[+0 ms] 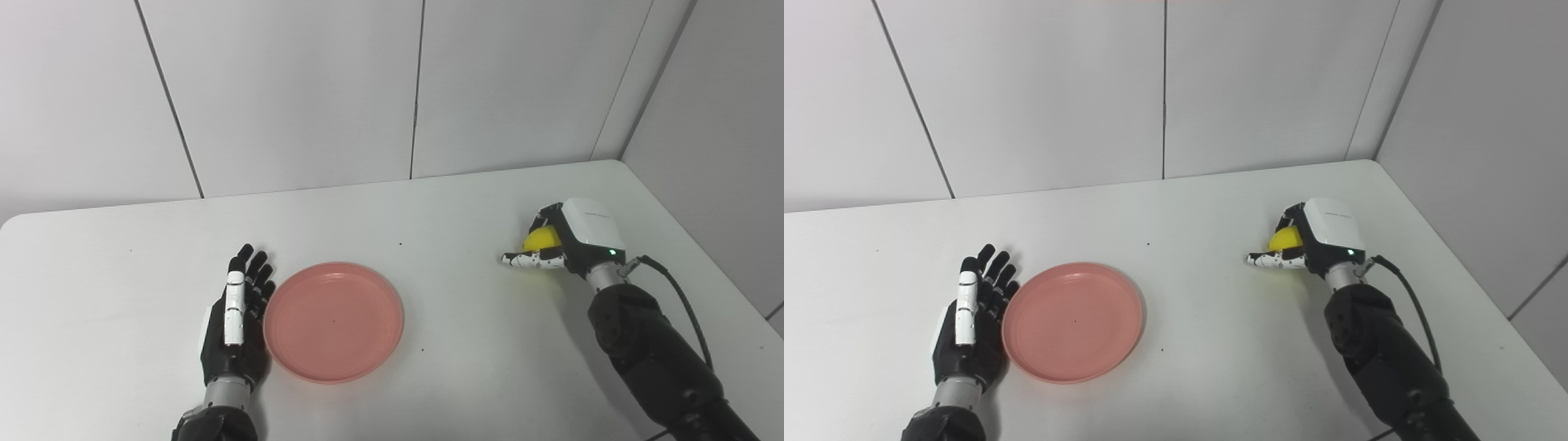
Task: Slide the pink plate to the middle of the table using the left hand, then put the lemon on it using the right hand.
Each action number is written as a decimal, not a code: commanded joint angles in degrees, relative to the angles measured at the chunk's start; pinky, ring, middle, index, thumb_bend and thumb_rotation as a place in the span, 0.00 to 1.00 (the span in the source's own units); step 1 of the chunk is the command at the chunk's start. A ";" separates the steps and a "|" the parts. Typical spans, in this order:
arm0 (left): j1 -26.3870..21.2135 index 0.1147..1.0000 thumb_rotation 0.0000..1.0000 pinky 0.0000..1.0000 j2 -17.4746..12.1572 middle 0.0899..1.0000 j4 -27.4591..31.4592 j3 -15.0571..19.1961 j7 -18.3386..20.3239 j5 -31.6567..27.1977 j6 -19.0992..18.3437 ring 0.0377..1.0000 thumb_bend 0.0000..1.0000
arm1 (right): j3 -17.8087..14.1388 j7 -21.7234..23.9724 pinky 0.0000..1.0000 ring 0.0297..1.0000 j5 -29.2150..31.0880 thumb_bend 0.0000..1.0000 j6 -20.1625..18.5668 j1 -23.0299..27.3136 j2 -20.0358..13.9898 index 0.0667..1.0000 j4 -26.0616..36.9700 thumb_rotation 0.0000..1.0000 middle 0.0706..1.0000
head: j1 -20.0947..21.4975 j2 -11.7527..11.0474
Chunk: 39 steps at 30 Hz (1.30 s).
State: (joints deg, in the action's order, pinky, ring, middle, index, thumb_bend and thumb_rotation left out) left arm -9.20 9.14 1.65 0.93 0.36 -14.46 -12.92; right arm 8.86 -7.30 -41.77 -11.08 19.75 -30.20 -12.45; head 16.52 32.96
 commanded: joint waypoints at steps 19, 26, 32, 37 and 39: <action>0.93 0.87 0.76 1.00 3.47 0.90 0.18 -2.31 -3.10 1.85 -0.39 0.93 0.59 | -1.05 3.02 0.13 0.16 0.26 0.60 1.63 4.57 -0.77 0.25 10.66 0.40 0.19 | -7.24 -0.17; 0.87 0.89 0.79 1.00 3.49 0.91 -0.28 -3.68 -3.58 3.09 0.65 0.93 0.59 | -0.93 4.51 0.13 0.16 -0.41 0.59 2.12 5.67 -0.49 0.25 13.59 0.42 0.19 | -8.88 -0.26; 0.82 0.88 0.78 0.99 3.57 0.90 -0.62 -4.15 -4.21 3.49 1.05 0.93 0.59 | -0.22 5.36 0.13 0.16 -0.83 0.60 2.25 7.36 0.33 0.26 14.57 0.41 0.19 | -9.39 -0.39; 0.99 0.88 0.79 0.98 3.43 0.89 -0.58 -4.37 -4.41 4.03 1.11 0.92 0.59 | 0.03 5.65 0.12 0.14 -1.21 0.61 2.08 8.42 1.69 0.24 15.21 0.40 0.18 | -9.66 -0.35; 1.05 0.88 0.80 0.98 3.37 0.90 -0.57 -4.42 -4.29 3.99 1.16 0.92 0.59 | 0.20 6.01 0.12 0.14 -1.28 0.61 2.03 8.81 2.26 0.23 15.61 0.39 0.18 | -9.71 -0.33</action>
State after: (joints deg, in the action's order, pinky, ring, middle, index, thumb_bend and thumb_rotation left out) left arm -8.92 9.71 1.31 -2.95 -3.52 -10.71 -11.79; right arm 9.50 -0.70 -42.40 -10.75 25.43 -27.64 0.88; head 6.86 32.61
